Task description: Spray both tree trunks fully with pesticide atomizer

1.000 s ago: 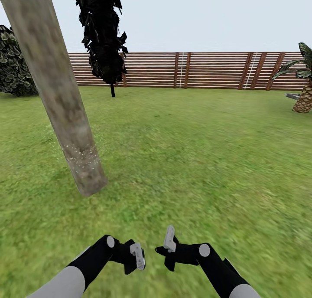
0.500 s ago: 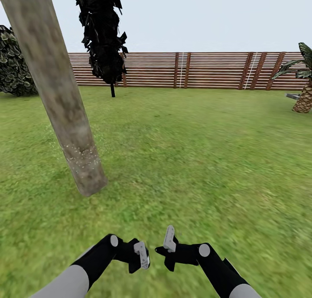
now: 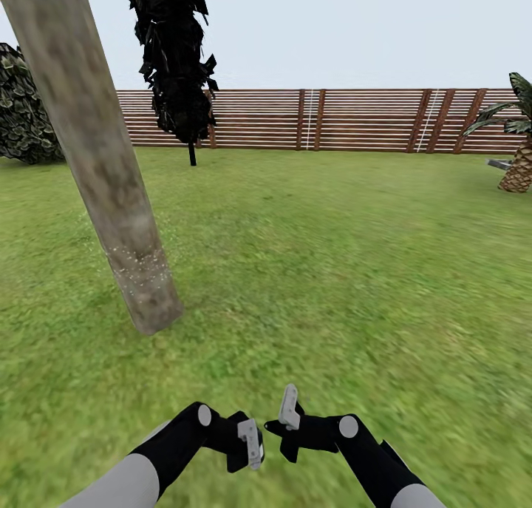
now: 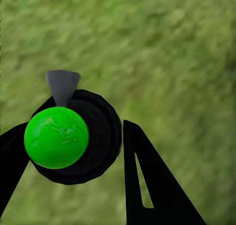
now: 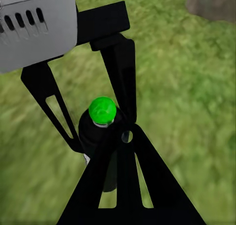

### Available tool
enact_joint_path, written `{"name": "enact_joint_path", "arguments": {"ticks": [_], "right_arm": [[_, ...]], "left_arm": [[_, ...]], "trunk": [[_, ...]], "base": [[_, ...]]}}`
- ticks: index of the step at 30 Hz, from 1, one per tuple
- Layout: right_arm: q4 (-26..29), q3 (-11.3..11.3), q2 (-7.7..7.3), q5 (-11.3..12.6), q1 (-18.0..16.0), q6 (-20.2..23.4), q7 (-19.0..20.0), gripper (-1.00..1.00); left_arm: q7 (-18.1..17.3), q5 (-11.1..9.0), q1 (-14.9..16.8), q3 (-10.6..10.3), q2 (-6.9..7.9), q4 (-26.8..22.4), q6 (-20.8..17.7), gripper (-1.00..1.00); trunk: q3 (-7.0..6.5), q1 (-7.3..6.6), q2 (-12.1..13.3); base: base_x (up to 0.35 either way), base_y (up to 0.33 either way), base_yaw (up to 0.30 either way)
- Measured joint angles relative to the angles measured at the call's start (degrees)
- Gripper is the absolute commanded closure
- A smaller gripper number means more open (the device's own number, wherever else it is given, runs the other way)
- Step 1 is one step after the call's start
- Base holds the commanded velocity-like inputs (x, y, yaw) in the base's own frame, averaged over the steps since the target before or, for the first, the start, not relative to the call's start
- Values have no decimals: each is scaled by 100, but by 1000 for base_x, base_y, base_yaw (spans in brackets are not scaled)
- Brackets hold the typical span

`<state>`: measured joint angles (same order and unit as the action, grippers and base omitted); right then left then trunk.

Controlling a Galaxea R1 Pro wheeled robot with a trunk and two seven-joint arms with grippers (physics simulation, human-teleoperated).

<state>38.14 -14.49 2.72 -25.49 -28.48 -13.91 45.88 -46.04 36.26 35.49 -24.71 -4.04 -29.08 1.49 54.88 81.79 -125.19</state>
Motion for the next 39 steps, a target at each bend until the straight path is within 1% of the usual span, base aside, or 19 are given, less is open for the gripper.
{"name": "enact_joint_path", "arguments": {"ticks": [6, 11, 22, 27, 35, 37, 38, 39], "right_arm": [[0, 1, 0, 0, 0, -1, 0, 100], [0, 2, 0, 0, 0, -4, 0, 100], [-2, 5, 0, -8, 0, -7, 0, 100], [-9, 6, 0, -9, 0, -7, 0, 100], [-9, 5, 0, -9, 0, -7, 0, 100], [-9, 7, 0, -9, 0, -7, 0, 100], [-9, 7, 0, -9, 0, -7, 0, 100], [-14, 6, 0, -9, 0, -7, 0, 100]], "left_arm": [[0, -40, 2, 9, -5, -8, 8, 100], [0, -46, 2, 15, -9, -10, 187, 100], [9, -62, 10, 44, -78, -10, 202, 100], [4, -225, 19, 45, -72, -9, 202, 100], [-1, -247, 20, 44, -63, -1, 211, 100], [0, -234, 19, 43, -41, 22, 211, 100], [0, -221, 19, 49, -4, 50, 216, 100], [0, -202, 15, 54, 80, 76, 223, 100]], "trunk": [[0, 0, 0], [0, 0, 0], [0, 0, 0], [0, 0, 0], [0, 0, 0], [0, 0, 0], [0, 0, 0], [0, 0, 0]], "base": [[0, 0, 0], [0, 0, 0], [0, 0, 0], [0, 0, 0], [0, 0, 0], [0, 0, 0], [0, 0, 0], [0, 0, 0]]}}
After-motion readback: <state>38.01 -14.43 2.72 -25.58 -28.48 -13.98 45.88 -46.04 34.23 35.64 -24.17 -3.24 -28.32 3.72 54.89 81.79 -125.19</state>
